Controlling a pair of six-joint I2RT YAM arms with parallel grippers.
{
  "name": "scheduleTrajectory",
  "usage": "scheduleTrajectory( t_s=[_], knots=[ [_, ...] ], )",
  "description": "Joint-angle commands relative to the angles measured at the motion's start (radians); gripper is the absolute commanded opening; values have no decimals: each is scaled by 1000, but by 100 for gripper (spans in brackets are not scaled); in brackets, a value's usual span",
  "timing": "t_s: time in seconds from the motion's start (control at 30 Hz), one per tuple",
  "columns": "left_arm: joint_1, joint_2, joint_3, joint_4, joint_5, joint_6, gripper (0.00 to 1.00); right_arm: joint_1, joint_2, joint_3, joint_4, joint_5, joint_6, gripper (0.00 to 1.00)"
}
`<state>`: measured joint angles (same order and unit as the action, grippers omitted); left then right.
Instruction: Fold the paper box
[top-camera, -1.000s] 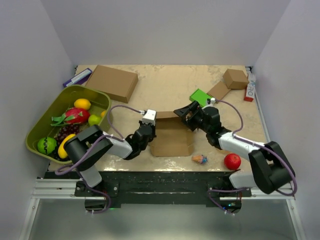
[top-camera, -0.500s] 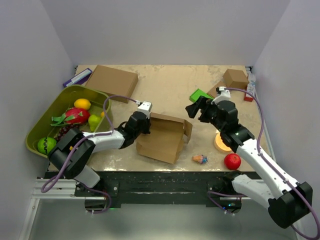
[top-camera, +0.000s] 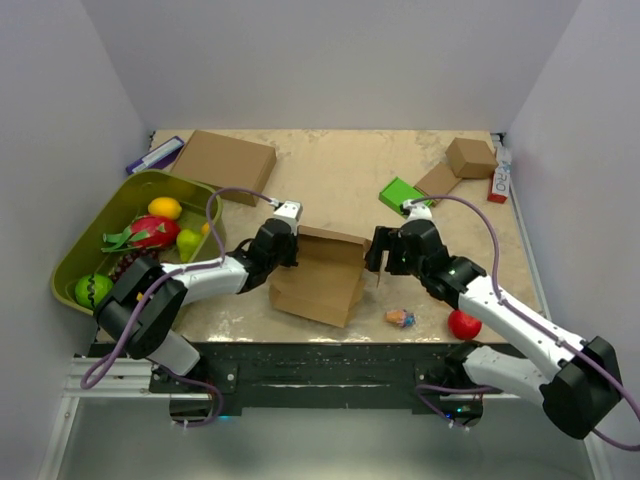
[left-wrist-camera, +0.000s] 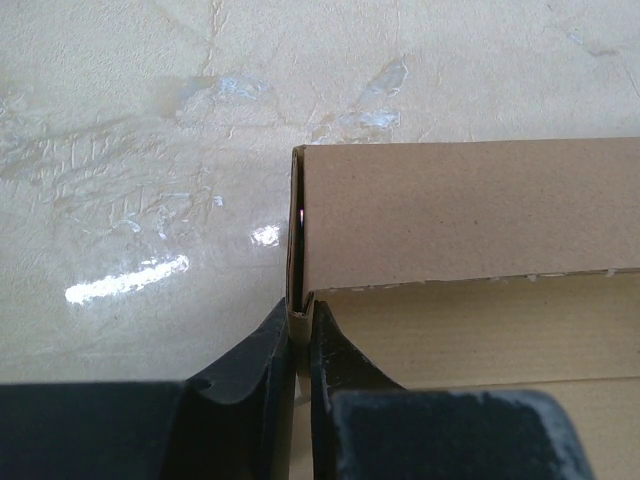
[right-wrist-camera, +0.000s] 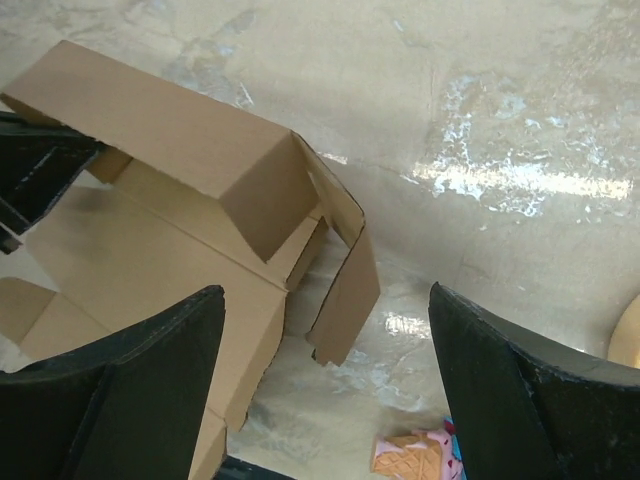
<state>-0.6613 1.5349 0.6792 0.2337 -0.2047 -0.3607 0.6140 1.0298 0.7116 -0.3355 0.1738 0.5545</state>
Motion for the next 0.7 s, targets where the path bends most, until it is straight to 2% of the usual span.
scheduleTrajectory(
  t_s=[0.0,0.13,0.23,0.27,0.33,0.37,0.5,0.67],
  knots=[
    [8,-35,33,-2,1,-26,0,16,38,2,21,63,24,84],
    [8,-32,34,1,-4,-30,0,49,76,2,47,72,39,77],
    [9,-25,34,18,-1,-38,0,59,110,6,52,98,58,65],
    [9,-24,34,21,-4,-38,0,61,116,12,49,116,65,55],
    [8,-16,39,23,-16,-40,0,67,134,20,33,139,74,42],
    [8,-12,42,19,-42,-38,0,67,139,29,27,148,81,30],
    [9,2,54,0,-131,-29,0,69,145,38,3,182,85,5],
    [9,31,77,-46,-232,-11,0,69,131,37,-10,188,90,0]
  ],
)
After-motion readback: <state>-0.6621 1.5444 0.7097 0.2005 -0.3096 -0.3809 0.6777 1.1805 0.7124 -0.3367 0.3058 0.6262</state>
